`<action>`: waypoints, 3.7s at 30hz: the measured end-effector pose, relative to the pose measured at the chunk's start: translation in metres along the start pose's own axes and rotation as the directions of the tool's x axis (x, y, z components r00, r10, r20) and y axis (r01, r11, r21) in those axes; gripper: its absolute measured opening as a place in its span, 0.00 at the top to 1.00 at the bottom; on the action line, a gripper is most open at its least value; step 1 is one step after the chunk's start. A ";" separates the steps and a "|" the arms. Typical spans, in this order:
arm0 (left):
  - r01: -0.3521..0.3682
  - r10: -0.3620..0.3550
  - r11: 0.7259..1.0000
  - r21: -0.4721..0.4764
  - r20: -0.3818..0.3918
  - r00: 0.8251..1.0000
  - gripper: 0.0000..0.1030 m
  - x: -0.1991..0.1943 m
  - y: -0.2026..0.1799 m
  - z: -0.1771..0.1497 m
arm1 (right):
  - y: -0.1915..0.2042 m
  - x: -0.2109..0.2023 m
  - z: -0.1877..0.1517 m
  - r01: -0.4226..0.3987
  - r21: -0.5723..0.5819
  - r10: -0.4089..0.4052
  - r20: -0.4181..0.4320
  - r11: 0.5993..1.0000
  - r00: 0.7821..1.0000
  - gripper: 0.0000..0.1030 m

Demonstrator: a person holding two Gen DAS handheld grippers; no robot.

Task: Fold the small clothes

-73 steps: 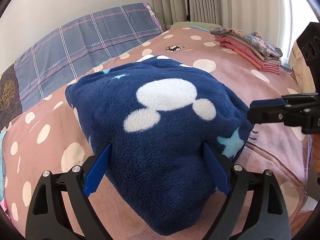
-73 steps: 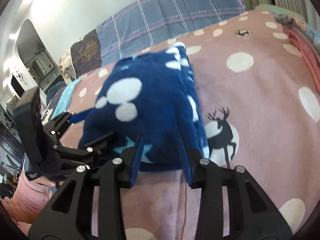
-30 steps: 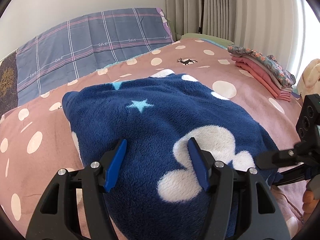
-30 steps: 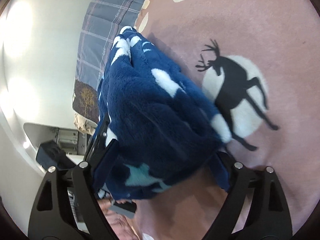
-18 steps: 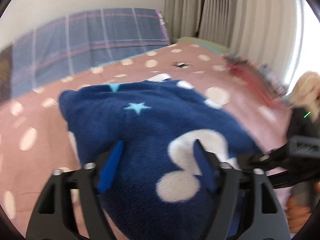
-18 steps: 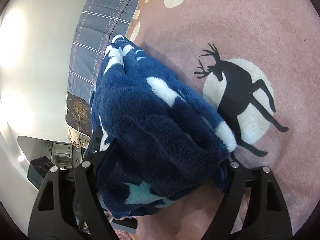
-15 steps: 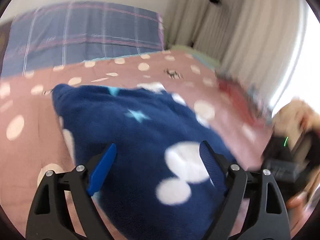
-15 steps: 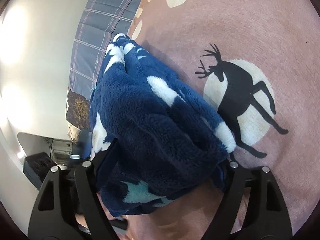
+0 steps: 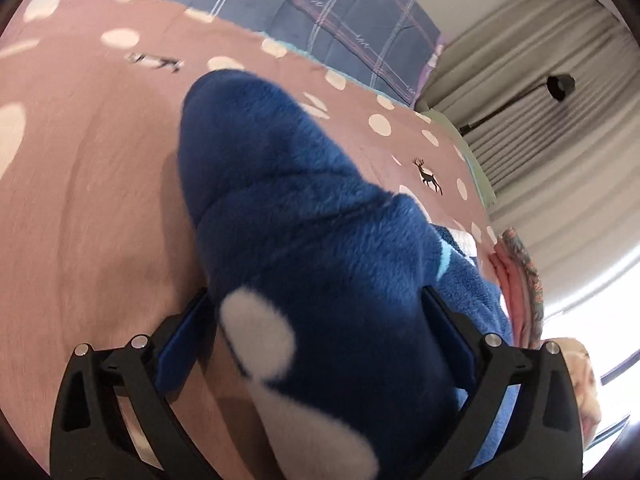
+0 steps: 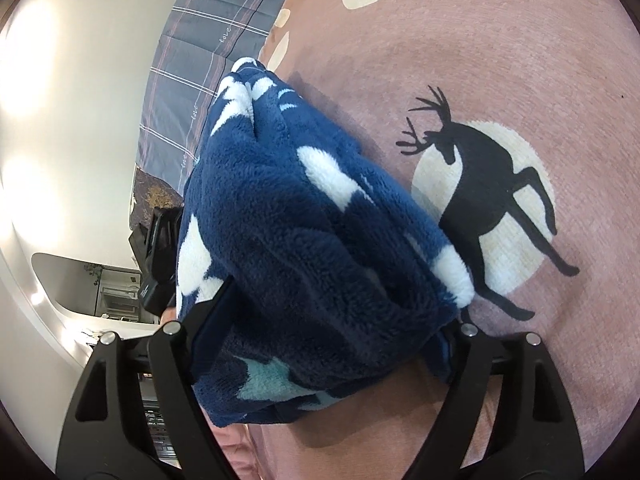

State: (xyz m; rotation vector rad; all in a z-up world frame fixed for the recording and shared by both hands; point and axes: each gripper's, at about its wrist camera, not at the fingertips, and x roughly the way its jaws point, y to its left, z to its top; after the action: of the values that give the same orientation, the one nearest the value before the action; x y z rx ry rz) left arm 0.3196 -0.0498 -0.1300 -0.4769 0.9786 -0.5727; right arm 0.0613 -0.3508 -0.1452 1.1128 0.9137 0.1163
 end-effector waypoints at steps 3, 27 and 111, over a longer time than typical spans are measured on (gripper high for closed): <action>0.005 -0.005 0.999 0.054 -0.008 1.000 0.14 0.005 -0.006 0.003 | 0.002 0.002 0.002 0.006 0.007 -0.006 -0.002 1.000 1.000 0.17; -0.159 0.095 0.979 0.126 0.406 0.909 0.55 -0.180 -0.029 0.107 | 0.228 0.024 0.073 -0.016 -0.624 0.043 0.028 0.781 0.999 0.63; -0.669 0.506 0.721 0.183 0.520 0.688 0.01 -0.248 -0.132 -0.179 | 0.207 -0.044 -0.107 0.404 -0.781 -0.085 0.417 0.477 0.905 0.03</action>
State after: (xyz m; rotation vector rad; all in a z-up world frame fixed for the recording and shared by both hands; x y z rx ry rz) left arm 0.0250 -0.0107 0.0212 0.0757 0.5164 -0.0190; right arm 0.0317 -0.1972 0.0334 0.0195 0.5649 0.1186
